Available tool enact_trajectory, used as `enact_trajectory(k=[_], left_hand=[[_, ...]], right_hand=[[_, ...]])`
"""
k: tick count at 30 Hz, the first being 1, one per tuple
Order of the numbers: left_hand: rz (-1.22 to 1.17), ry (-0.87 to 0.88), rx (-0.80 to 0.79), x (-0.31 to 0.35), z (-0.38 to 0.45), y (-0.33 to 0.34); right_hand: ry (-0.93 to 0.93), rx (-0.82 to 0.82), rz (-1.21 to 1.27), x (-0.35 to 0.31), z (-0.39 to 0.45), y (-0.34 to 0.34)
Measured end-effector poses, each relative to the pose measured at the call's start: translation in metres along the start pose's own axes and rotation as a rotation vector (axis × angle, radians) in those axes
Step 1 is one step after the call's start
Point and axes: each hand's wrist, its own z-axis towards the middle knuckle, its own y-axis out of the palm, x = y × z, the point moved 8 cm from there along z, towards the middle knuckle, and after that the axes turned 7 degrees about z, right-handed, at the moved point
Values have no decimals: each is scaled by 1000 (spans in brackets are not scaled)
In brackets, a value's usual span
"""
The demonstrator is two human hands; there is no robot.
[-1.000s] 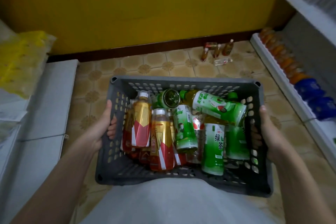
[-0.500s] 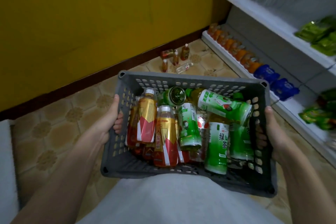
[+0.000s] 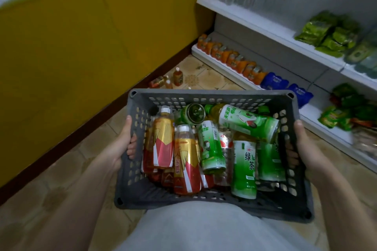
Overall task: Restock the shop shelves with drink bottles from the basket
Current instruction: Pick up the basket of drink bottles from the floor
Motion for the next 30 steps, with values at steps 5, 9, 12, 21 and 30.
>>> enact_trajectory(k=[5,9,12,21,30], left_hand=[[37,7,27,97,75,33],[97,40,24,180,121,68],[125,58,24,243,159,95],[183,66,-88,375,293,155],[350,123,-271,549,447,246]], right_hand=[[23,-14,82,-56,100,-2],[11,-14,146,-105,175,-27],[13,6,177,-141,225,-44],[103,153,226,-209,343,-57],[175,390,451,-214,466,-51]])
